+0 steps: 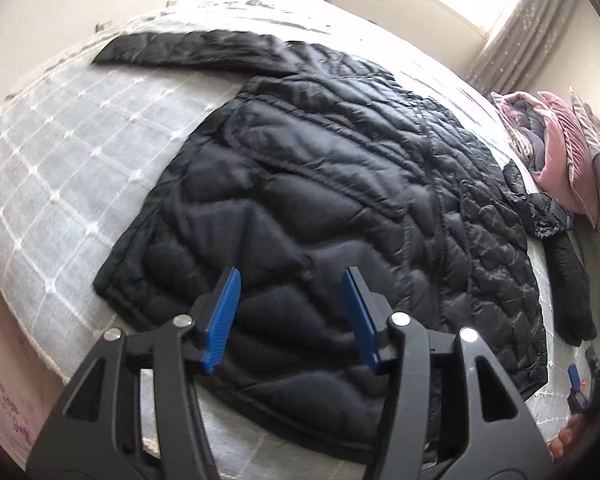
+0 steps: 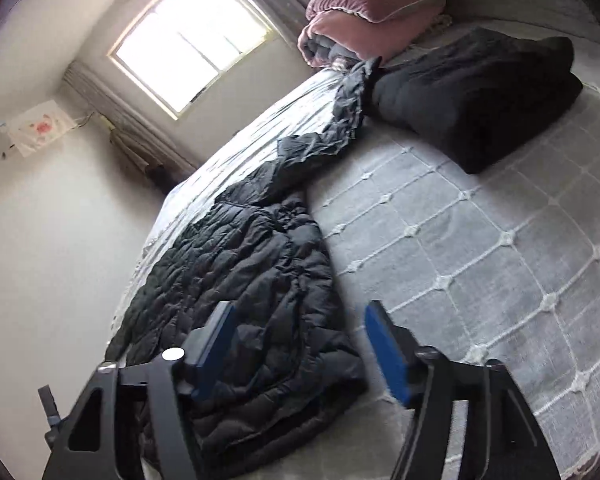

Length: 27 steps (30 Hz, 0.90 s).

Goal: Fold large clothes

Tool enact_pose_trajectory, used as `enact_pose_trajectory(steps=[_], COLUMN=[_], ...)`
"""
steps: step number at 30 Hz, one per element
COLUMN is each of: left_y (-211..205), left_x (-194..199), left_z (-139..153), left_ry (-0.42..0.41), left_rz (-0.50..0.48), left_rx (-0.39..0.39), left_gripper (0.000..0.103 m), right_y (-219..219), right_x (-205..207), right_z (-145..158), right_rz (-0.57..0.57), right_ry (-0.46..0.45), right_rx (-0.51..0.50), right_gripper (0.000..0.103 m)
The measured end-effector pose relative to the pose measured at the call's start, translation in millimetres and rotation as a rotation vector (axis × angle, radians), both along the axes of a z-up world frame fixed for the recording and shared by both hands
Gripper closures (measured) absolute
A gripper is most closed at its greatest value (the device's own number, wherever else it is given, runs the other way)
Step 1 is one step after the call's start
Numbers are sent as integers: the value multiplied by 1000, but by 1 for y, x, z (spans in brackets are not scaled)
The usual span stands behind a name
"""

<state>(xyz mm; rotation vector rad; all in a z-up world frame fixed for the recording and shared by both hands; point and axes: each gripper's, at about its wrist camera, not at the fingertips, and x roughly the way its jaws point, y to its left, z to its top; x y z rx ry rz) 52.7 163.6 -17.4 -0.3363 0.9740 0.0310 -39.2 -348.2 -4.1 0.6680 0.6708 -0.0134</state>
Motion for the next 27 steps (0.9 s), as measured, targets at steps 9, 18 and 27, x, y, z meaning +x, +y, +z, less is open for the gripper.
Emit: enact_pose_trajectory(steps=[9,18,27], left_y=[-94,-109,-102], left_x=[80,101,108], left_z=[16,-18,-33], left_ry=[28,51,100], left_rz=[-191,-174,-206], left_rx=[-145,-43,-79], left_gripper=[34,34,34], right_y=[43,36,45], right_x=[138,249,312], right_z=[-1,-31,-66], right_rz=[244,248,431], right_ry=[124,209,267], right_rx=[-96,-155,-156], right_gripper=[27,27,47])
